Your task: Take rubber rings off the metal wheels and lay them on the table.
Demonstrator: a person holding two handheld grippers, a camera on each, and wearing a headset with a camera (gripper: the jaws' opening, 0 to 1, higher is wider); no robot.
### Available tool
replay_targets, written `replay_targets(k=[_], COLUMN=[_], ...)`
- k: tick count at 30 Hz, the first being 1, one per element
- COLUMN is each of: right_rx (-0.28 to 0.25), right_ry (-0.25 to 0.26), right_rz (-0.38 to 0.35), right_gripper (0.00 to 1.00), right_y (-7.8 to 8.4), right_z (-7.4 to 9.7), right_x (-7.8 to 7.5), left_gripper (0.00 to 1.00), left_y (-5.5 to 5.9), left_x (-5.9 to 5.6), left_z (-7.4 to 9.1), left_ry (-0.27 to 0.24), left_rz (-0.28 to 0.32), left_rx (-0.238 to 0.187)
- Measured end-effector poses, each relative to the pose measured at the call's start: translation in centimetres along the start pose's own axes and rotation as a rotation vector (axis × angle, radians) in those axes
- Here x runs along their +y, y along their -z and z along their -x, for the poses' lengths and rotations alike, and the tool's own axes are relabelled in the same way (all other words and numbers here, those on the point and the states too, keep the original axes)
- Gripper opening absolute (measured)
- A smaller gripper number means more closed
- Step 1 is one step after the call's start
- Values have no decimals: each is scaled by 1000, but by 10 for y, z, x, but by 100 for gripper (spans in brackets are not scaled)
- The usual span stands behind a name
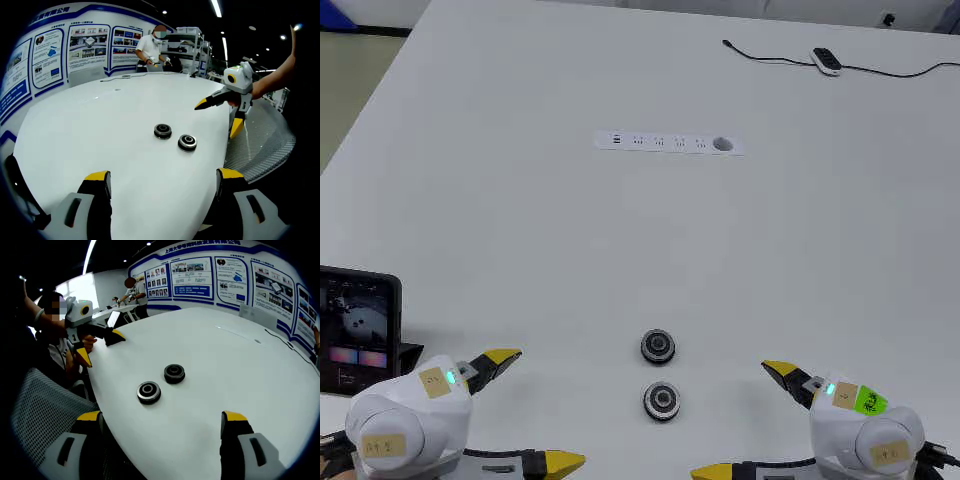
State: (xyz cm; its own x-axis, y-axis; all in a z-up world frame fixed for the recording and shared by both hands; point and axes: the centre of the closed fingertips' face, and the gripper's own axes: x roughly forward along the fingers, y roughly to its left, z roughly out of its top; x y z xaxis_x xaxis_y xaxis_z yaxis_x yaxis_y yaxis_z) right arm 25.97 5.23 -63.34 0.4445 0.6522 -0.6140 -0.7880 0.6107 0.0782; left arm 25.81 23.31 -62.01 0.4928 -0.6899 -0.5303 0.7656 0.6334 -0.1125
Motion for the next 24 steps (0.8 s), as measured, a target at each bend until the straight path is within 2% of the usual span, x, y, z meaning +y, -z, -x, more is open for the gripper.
replay_targets(k=[24], right_rx=[10], right_ry=[-28], right_rz=[-32], right_gripper=[99], right_y=[0], right_z=[-6], right_x=[5], left_gripper=[83], left_y=[4], left_x=[-1], left_z=[-4], left_ry=[10], left_rz=[-4], left_rx=[21])
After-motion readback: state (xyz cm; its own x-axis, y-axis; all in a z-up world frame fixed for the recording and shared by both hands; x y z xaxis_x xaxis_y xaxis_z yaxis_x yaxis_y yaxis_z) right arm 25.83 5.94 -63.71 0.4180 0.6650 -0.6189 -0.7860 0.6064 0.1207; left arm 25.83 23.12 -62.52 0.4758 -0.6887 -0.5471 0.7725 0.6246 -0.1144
